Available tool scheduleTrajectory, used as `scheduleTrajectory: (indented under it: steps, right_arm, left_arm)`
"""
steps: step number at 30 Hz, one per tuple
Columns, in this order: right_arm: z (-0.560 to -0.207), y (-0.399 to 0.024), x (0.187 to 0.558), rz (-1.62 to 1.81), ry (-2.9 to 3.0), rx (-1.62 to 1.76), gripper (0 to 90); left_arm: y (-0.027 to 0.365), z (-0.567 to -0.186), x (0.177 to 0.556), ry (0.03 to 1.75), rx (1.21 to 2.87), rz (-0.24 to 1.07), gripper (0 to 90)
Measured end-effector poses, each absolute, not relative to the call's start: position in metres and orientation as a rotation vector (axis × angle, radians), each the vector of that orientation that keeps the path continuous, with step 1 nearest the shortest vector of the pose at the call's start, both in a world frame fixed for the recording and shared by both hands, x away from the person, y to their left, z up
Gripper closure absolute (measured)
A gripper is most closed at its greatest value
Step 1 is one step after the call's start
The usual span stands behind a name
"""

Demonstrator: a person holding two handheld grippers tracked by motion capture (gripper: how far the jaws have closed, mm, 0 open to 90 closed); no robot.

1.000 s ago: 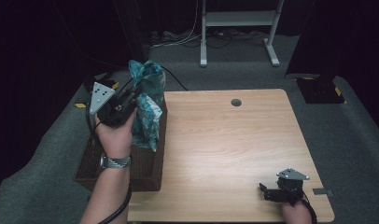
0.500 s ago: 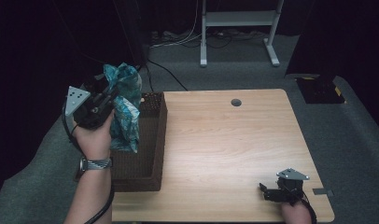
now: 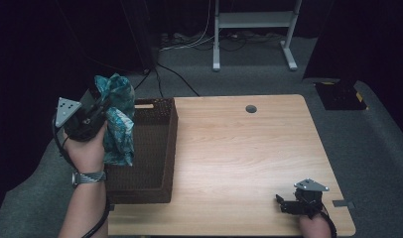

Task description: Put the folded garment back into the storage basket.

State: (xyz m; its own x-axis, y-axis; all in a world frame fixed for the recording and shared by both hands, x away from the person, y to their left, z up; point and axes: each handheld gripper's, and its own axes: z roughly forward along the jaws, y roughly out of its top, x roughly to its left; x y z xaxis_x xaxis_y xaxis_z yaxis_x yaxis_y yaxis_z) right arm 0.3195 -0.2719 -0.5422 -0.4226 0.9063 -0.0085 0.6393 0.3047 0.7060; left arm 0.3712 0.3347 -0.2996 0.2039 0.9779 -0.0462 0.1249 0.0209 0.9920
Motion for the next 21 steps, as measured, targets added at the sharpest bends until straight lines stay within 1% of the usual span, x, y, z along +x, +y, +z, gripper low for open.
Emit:
scheduleTrajectory:
  steps: [9,21]
  right_arm:
    - [-0.542,-0.272,0.319,0.89,2.171,1.378,0.1]
    - [-0.542,-0.272,0.319,0.89,2.17,1.38,0.1]
  left_arm:
    - [0.352,-0.315,0.371,1.214,1.371,0.958,81.6]
    - [0.363,-0.329,0.37,1.247,1.373,0.928,81.6]
